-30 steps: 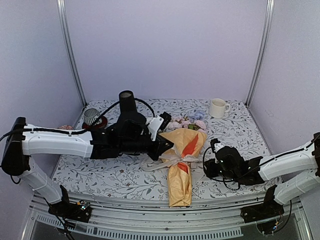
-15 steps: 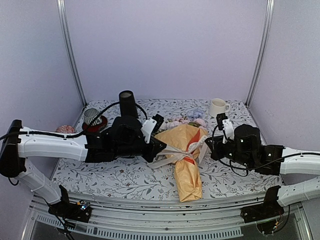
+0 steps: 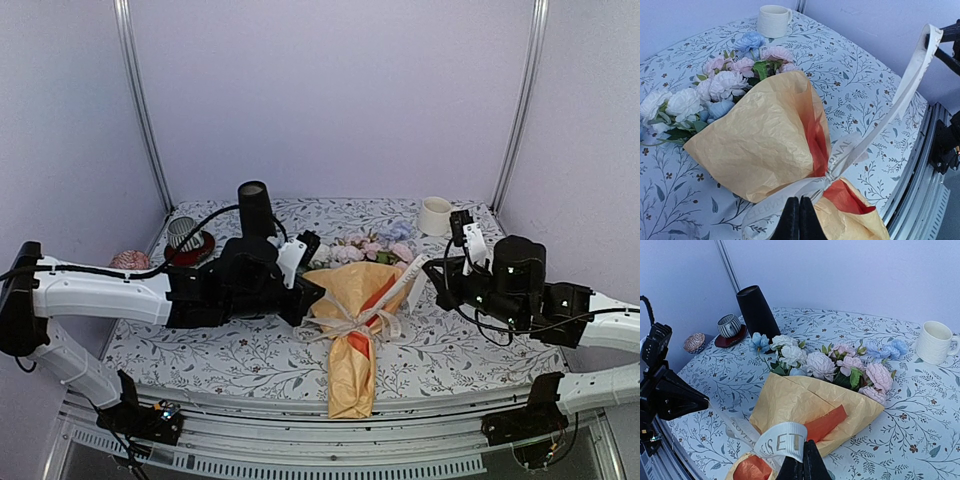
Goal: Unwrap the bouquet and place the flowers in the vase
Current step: Untie the ribbon from the tied bouquet.
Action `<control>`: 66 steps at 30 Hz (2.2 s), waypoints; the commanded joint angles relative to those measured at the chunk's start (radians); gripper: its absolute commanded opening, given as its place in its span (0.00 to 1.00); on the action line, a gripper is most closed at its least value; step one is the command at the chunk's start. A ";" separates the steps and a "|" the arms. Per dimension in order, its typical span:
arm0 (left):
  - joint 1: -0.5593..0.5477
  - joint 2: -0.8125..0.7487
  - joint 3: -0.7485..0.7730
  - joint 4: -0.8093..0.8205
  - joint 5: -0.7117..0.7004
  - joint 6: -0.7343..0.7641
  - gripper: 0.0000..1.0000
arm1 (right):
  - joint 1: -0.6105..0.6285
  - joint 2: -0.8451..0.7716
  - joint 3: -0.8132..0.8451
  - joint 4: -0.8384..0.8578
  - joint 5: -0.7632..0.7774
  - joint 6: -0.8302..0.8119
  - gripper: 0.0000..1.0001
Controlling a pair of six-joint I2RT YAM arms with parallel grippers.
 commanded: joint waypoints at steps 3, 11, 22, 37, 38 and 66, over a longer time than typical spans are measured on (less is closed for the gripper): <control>-0.008 -0.064 0.007 0.001 -0.012 -0.009 0.00 | 0.004 -0.021 0.016 -0.017 0.055 -0.014 0.03; -0.008 -0.088 0.111 -0.044 0.026 0.040 0.00 | 0.003 -0.016 -0.074 -0.027 0.129 0.098 0.03; -0.010 -0.097 0.160 -0.063 0.040 0.036 0.00 | -0.102 -0.106 -0.179 -0.027 0.127 0.191 0.03; -0.006 -0.140 0.154 -0.085 -0.095 0.012 0.00 | -0.204 -0.094 -0.090 -0.101 0.045 0.110 0.03; -0.006 -0.148 0.147 -0.089 -0.115 0.004 0.00 | -0.205 -0.096 -0.071 -0.109 0.031 0.098 0.03; 0.037 -0.362 0.039 -0.188 -0.266 -0.050 0.00 | -0.206 -0.101 0.088 -0.206 0.128 -0.038 0.03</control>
